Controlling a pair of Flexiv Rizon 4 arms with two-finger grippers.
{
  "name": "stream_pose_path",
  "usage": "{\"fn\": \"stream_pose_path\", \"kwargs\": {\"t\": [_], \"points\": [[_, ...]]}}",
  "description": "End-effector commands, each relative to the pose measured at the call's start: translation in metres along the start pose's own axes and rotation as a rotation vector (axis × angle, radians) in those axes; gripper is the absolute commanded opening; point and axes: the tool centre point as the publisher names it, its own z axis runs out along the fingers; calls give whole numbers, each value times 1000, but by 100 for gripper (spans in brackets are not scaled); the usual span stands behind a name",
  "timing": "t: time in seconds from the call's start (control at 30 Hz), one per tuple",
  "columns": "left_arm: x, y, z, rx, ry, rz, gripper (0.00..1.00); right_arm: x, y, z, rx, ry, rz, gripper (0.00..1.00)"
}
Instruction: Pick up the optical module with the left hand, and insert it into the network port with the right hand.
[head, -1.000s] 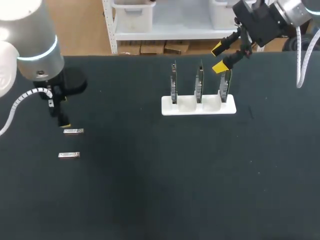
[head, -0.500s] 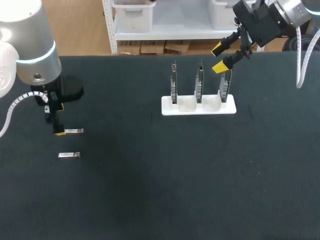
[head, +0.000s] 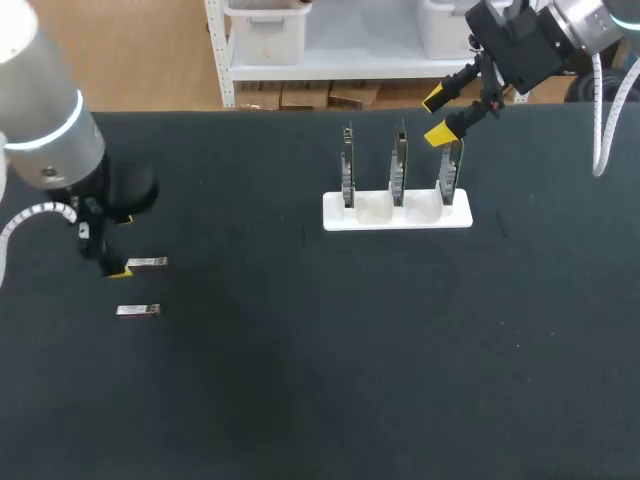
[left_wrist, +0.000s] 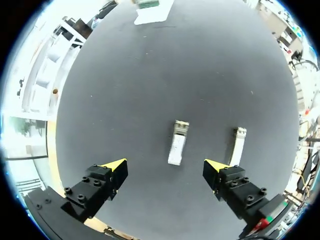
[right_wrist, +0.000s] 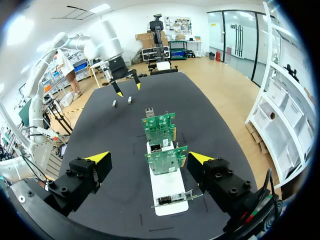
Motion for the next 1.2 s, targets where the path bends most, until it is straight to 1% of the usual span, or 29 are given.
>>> {"fn": "stream_pose_path", "kwargs": {"t": [0.03,0.27,0.43,0.5,0.6,0.7,0.87,1.2], "points": [[5,-8,-2,-14,-7,4,100,0,1,0,3,0,0,100],[-1,-7,-2,-8,4,1,100,0,1,0,3,0,0,100],[-7,-12,1,6,14,13,100,0,1,0,3,0,0,100],[-11,-13,1,15,1,9,100,0,1,0,3,0,0,100],[-16,-16,3,12,8,24,100,0,1,0,3,0,0,100],[-19,-16,5,15,11,28,100,0,1,0,3,0,0,100],[-17,-10,8,11,28,11,100,0,1,0,3,0,0,100],[-16,-9,19,19,62,2,100,0,1,0,3,0,0,100]]}}
